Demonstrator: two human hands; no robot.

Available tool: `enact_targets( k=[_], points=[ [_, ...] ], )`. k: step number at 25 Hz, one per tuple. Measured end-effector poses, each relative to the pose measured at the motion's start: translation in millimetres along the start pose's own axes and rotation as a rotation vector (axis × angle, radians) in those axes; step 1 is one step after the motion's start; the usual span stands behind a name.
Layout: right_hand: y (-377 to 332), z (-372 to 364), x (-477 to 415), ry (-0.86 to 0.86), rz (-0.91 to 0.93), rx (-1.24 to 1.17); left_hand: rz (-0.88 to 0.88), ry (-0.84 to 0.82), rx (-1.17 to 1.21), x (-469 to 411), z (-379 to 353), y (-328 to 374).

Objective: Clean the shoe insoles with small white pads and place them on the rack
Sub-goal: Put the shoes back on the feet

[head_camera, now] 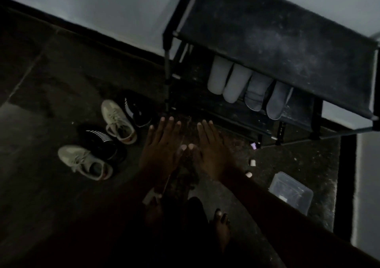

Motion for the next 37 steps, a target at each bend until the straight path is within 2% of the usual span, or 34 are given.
enact_targets(
  k=[7, 14, 20, 27, 37],
  points=[
    [-108.9, -18.8, -60.9, -0.075, 0.124, 0.073, 0.22, -0.069, 0.018, 39.8, 25.0, -110.2],
    [-166.5, -63.4, -116.0, -0.126, 0.219, 0.087, 0.358, -0.083, 0.061, 64.4, 15.6, -174.3],
    [-178.5, -112.2, -137.6, -0.299, 0.303, 0.175, 0.46, -0.178, 0.12, 79.6, -24.2, -193.8],
    [-169.9, -177.7, -178.6, -0.494, 0.332, 0.196, 0.484, -0.283, 0.206, 67.3, -90.2, -205.0],
    [-153.5, -255.8, -237.3, -0.623, 0.35, 0.247, 0.497, -0.378, 0.273, 0.7, -168.8, -226.1]
  ],
)
Point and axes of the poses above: each hand's wrist, its own x-axis away from the middle knuckle, its own z-axis out of the back of the hand, y = z × x, the point moved 1 cm from there along -x, towards the middle knuckle, and after that the axes turned 2 degrees about -z, right-handed, at the moved point
